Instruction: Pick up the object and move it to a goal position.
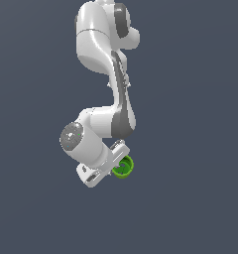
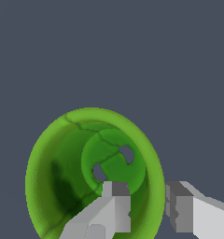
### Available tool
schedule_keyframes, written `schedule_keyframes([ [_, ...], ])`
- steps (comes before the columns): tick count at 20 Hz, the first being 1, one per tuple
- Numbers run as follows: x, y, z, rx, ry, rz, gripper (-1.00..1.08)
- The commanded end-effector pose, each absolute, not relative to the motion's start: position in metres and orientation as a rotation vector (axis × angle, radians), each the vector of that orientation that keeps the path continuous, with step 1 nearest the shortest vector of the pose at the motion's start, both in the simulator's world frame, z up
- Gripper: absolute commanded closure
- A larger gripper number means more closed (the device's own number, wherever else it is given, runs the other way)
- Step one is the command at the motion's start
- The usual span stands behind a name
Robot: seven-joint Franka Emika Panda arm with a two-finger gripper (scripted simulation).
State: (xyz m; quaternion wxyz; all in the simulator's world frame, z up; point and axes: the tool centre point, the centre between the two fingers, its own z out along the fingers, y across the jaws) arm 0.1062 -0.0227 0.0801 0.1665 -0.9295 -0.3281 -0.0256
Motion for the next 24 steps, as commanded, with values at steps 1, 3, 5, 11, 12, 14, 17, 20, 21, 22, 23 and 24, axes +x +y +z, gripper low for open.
schedule_keyframes([
  [1,0.113,-0.038,0.084,-2.647,-0.934,-0.076,1.08],
  [3,0.118,-0.050,0.086,-2.647,-0.934,-0.075,1.08],
  [5,0.122,-0.061,0.088,-2.647,-0.934,-0.075,1.08],
  [11,0.133,-0.085,0.092,-2.647,-0.934,-0.075,1.08],
  [12,0.134,-0.087,0.092,-2.647,-0.934,-0.075,1.08],
  [14,0.136,-0.092,0.093,-2.647,-0.934,-0.076,1.08],
  [17,0.138,-0.096,0.094,-2.647,-0.934,-0.076,1.08],
  [20,0.140,-0.098,0.094,-2.647,-0.934,-0.076,1.08],
  [21,0.140,-0.099,0.094,-2.647,-0.934,-0.076,1.08],
  [22,0.140,-0.099,0.094,-2.647,-0.934,-0.076,1.08],
  [23,0.140,-0.099,0.094,-2.647,-0.934,-0.076,1.08],
  [24,0.141,-0.099,0.094,-2.647,-0.934,-0.076,1.08],
])
